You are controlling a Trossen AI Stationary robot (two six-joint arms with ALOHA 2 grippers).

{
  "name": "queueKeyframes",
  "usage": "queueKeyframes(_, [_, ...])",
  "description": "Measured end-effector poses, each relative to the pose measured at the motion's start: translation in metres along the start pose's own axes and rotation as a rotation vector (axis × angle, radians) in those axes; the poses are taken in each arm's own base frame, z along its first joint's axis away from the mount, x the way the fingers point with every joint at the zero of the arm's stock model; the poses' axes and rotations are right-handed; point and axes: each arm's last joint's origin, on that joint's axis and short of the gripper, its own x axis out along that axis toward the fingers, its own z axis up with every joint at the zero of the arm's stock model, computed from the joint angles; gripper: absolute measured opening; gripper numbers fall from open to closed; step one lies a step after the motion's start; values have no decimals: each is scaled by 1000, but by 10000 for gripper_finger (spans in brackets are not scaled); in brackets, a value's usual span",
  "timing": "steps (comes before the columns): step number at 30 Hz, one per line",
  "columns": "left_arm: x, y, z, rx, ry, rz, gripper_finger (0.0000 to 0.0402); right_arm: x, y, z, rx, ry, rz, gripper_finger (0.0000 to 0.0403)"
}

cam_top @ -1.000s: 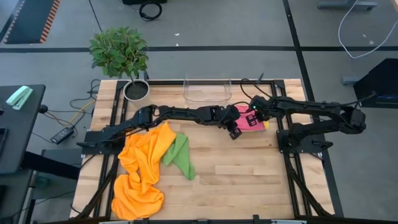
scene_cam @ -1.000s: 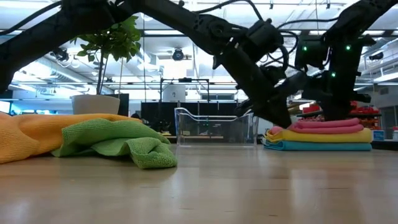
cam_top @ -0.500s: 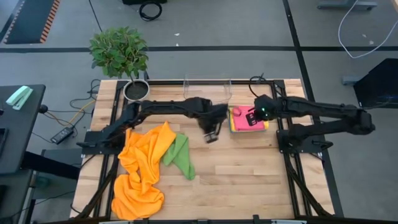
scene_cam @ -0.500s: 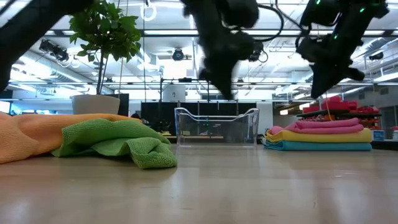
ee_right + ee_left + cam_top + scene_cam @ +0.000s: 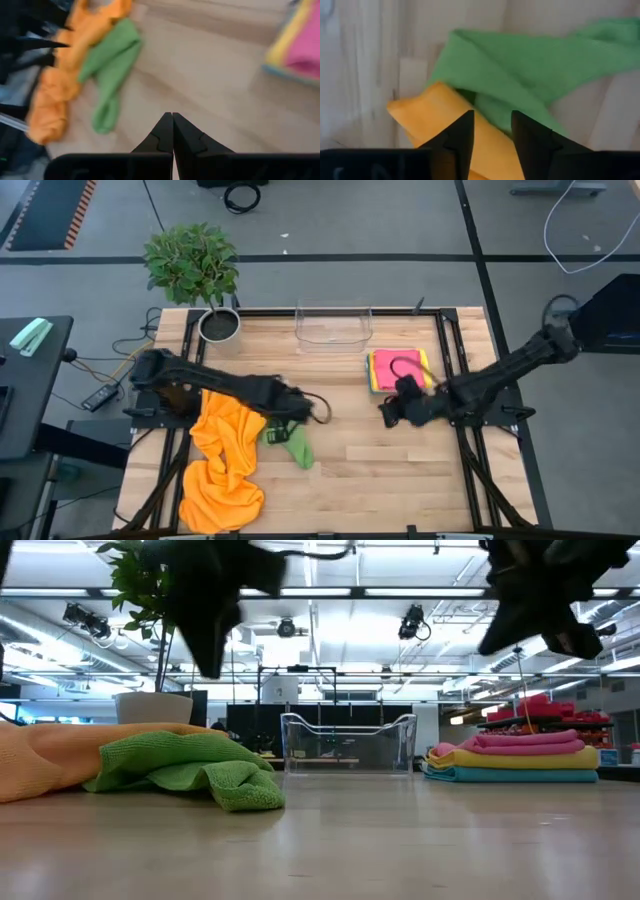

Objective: Fold microfiber towels
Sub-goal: Fold the green towel

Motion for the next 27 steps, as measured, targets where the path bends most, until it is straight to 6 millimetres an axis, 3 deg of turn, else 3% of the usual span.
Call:
queueKeyframes(4, [24, 15, -36, -195, -23, -82, 163, 13, 15, -29, 74, -29, 64, 6])
queueKeyframes(8, [53, 19, -61, -266, 2, -150, 182, 27, 25, -53, 113, 5, 126, 6])
queueKeyframes(11, [63, 12, -64, -263, -31, -247, 193, 32, 29, -67, 145, 31, 160, 6])
queueKeyframes(16, [51, -9, -55, -178, -135, -310, 203, 41, 31, -81, 189, 52, 175, 6])
queueKeyframes(20, [27, -34, -45, 5, -307, -325, 196, 45, 30, -85, 181, 54, 161, 6])
queueKeyframes(23, [14, -61, -42, 304, -471, -313, 185, 46, 29, -85, 159, 53, 160, 6])
queueKeyframes(27, [23, -91, -45, 594, -578, -184, 175, 45, 30, -86, 71, 107, 167, 6])
